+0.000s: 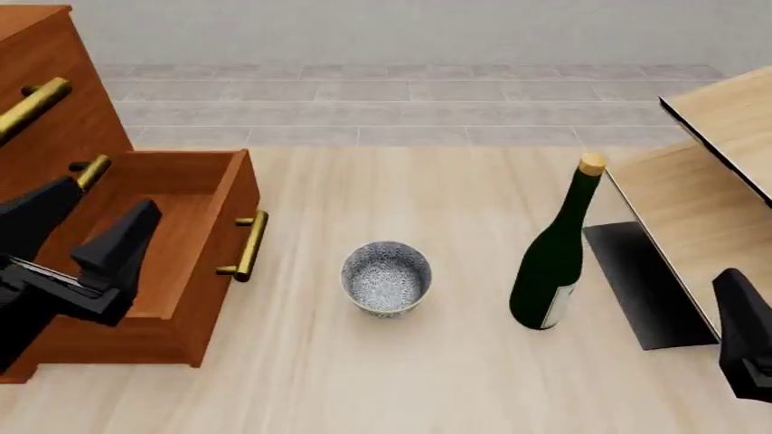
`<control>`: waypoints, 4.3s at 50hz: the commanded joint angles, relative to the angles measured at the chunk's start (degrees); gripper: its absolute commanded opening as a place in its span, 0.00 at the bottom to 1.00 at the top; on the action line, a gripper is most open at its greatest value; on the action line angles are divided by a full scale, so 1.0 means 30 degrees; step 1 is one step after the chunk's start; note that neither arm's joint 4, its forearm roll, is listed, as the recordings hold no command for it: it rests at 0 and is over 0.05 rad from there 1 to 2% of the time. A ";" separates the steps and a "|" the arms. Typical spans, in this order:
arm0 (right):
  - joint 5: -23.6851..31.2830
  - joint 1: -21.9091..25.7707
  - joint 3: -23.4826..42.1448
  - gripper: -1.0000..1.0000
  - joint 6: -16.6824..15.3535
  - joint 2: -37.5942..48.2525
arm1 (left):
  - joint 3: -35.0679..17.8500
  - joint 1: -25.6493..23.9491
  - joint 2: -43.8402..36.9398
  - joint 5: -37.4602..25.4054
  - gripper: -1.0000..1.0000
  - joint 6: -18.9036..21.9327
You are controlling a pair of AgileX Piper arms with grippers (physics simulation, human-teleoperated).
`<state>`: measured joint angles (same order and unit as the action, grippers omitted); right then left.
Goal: Put the bowl on top of the cabinet.
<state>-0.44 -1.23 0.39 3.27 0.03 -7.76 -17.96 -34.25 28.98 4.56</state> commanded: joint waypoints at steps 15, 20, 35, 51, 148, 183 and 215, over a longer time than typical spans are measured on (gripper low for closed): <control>-0.0025 0.0067 -0.0037 1.00 -0.0009 0.0002 | -0.2289 -0.2331 -0.3669 0.0707 1.00 0.0287; -0.0055 0.0034 -0.0038 1.00 0.0000 0.0001 | -0.2797 -0.2963 -0.3772 0.0476 1.00 0.0437; -0.0053 -0.0045 0.0061 1.00 0.0023 -0.0003 | -0.5000 -0.5342 -0.6080 0.0604 1.00 0.0930; -0.0131 -0.0062 0.0002 1.00 0.0196 -0.0004 | -0.7335 -0.5953 -0.7793 -0.0354 1.00 0.1541; -0.0055 0.0029 -0.0023 1.00 0.0439 0.0005 | -1.4974 -0.4184 -1.7118 -1.2860 1.00 -0.7029; -0.0092 0.0283 -0.0018 1.00 0.0367 0.0004 | -1.4998 -0.4896 -2.0915 -1.0545 1.00 -0.8262; -0.0152 0.0232 -0.0025 1.00 0.0404 0.0002 | -1.4423 -0.5953 -2.2117 -0.9425 1.00 -0.9485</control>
<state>-0.81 -0.50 0.34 4.39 0.04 -51.29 -35.18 -99.56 -0.20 -23.03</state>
